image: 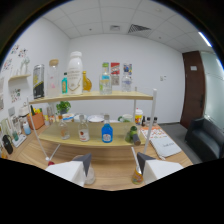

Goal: Make me a cup of Vodka Sunrise.

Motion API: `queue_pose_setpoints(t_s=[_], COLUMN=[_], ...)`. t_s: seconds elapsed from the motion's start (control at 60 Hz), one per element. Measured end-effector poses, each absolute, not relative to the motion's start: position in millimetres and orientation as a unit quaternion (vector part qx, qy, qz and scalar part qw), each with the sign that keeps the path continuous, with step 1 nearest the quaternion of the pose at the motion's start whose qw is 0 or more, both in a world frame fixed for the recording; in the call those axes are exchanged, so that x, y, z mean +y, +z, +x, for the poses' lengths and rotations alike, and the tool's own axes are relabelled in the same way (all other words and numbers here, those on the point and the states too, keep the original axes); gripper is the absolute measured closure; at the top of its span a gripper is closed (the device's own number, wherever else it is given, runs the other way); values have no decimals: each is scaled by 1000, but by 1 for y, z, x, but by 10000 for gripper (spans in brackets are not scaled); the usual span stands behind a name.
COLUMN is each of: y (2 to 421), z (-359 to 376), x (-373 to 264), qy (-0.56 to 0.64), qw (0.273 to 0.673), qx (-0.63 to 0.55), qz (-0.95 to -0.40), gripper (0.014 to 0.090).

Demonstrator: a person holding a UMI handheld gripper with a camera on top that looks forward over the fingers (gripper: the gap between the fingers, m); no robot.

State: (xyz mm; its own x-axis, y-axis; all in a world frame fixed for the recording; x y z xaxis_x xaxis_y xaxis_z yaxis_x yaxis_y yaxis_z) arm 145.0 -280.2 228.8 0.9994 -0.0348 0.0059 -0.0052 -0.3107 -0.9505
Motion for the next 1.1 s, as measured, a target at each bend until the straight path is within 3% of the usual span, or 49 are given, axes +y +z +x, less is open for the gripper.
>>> queue_pose_setpoints(t_s=[0.25, 0.533, 0.933, 1.1], y=[206, 156, 236, 248], z=[61, 24, -18, -36], x=[-299, -309, -263, -217], qy=[12, 23, 47, 56], qw=[581, 548, 595, 603], qx=[5, 4, -19, -21], qz=[-814, -836, -802, -796], gripper=[182, 179, 178, 184])
